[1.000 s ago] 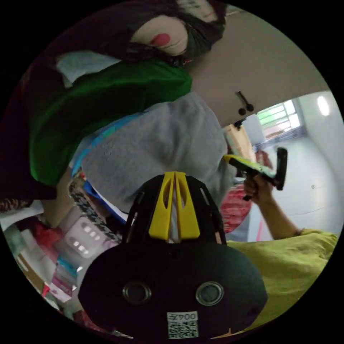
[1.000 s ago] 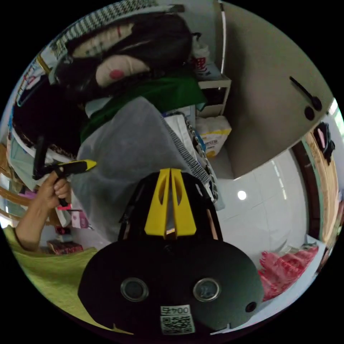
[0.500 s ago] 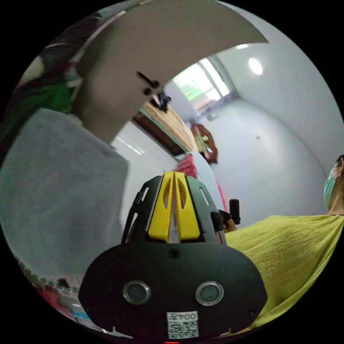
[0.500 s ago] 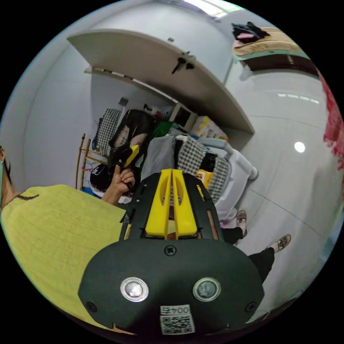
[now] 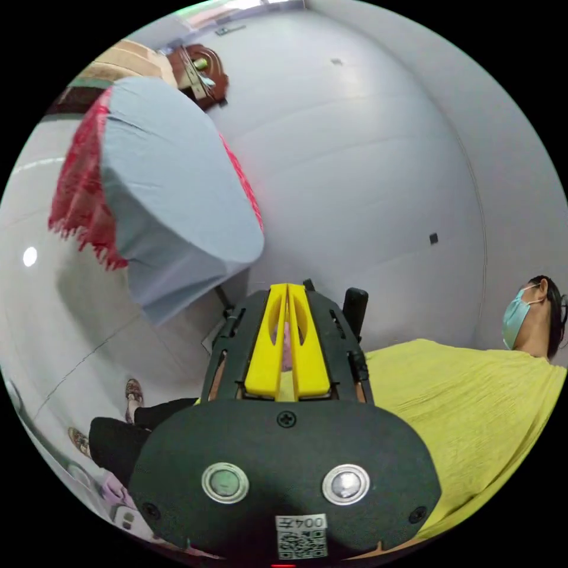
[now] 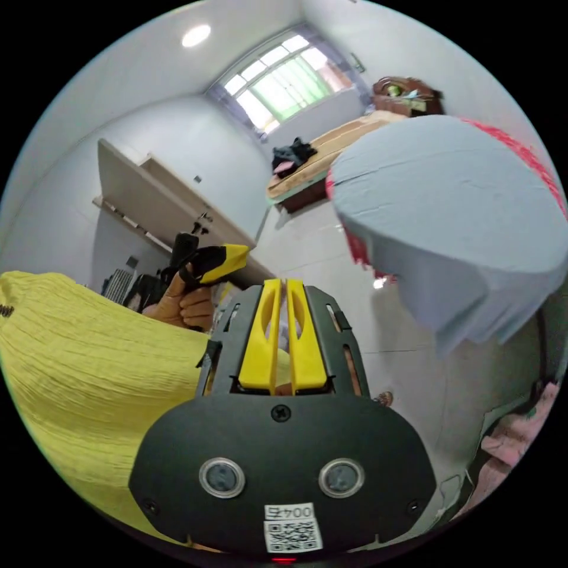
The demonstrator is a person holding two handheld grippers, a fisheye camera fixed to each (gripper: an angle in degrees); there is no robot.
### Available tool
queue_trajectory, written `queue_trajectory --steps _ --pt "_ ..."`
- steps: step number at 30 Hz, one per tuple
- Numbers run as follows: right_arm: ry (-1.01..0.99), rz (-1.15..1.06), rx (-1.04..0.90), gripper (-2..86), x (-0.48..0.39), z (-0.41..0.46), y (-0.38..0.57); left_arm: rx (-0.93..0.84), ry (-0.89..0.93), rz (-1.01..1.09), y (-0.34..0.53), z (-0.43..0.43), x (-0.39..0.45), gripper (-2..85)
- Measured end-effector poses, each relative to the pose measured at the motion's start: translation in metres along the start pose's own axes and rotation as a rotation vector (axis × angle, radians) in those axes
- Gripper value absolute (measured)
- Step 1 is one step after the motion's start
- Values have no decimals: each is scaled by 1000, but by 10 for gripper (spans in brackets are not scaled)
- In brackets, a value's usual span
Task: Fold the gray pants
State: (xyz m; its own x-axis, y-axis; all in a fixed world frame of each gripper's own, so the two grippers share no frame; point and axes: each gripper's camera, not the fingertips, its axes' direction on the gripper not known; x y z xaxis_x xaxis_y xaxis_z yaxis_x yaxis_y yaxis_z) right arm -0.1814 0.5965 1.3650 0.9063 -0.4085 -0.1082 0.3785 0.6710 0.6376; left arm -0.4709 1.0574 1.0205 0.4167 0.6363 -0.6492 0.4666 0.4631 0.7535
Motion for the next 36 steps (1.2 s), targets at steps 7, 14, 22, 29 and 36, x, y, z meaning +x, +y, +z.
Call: queue_trajectory --steps 7,14,22,29,36 --pt "262 201 234 21 27 -125 44 -314 81 53 -67 163 -75 1" --pt "495 426 437 41 51 -234 67 -569 207 164 -153 347 -155 1" --pt "937 707 807 149 61 -419 111 -727 344 275 -227 516 -224 1" --pt "1339 963 1012 218 48 -629 211 -773 314 265 -249 589 -313 1" --pt "1399 1089 1048 157 77 -761 278 -536 232 169 -235 595 -414 1"
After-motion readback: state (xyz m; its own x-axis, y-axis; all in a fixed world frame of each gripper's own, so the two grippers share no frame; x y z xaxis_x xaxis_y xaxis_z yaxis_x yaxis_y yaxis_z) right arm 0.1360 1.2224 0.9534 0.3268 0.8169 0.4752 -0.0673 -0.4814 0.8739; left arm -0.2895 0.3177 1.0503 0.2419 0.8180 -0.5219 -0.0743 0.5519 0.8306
